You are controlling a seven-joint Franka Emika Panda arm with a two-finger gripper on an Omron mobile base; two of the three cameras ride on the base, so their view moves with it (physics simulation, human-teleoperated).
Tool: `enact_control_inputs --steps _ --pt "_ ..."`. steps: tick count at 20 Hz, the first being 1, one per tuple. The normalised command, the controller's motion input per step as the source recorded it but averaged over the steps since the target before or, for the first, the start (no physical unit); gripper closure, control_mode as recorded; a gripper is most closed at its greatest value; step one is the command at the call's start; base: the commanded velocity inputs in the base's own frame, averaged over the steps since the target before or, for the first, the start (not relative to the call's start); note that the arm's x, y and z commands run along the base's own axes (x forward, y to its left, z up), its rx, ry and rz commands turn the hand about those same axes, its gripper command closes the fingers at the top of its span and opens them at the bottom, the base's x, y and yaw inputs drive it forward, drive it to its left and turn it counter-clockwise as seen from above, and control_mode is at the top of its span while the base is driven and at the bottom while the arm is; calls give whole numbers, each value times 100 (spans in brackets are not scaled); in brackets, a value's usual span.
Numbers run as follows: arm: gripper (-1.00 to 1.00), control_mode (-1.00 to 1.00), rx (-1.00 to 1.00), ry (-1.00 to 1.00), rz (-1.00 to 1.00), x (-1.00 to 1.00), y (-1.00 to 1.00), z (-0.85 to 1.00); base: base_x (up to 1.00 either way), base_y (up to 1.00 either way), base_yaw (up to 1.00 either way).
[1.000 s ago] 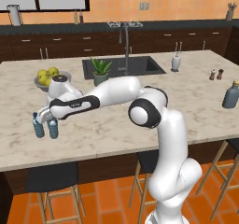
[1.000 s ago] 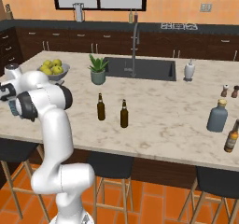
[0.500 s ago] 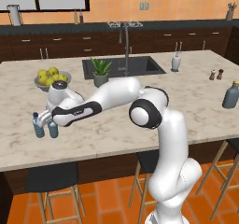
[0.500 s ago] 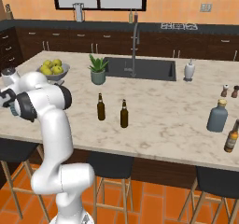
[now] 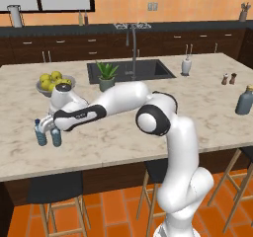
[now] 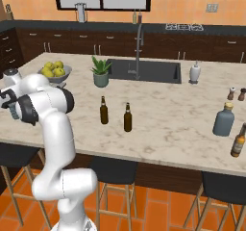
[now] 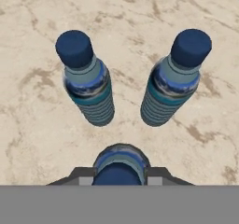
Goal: Move the plastic bottles in the middle to the plastics group, and the glass bottles in the middle to the glass group.
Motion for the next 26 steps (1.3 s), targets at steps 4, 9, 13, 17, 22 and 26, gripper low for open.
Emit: enact_control_inputs --steps 4,9,13,17,22,26 --pt "100 -100 0 6 0 1 0 0 0 0 0" --pt "100 -100 0 0 0 0 0 0 0 0 0" --pt "-100 -100 0 0 0 0 0 0 0 0 0" --pt "-100 -100 0 0 0 0 0 0 0 0 0" --pt "-100 -100 0 0 0 0 0 0 0 0 0" --pt "-100 -100 0 0 0 -1 0 11 0 0 0"
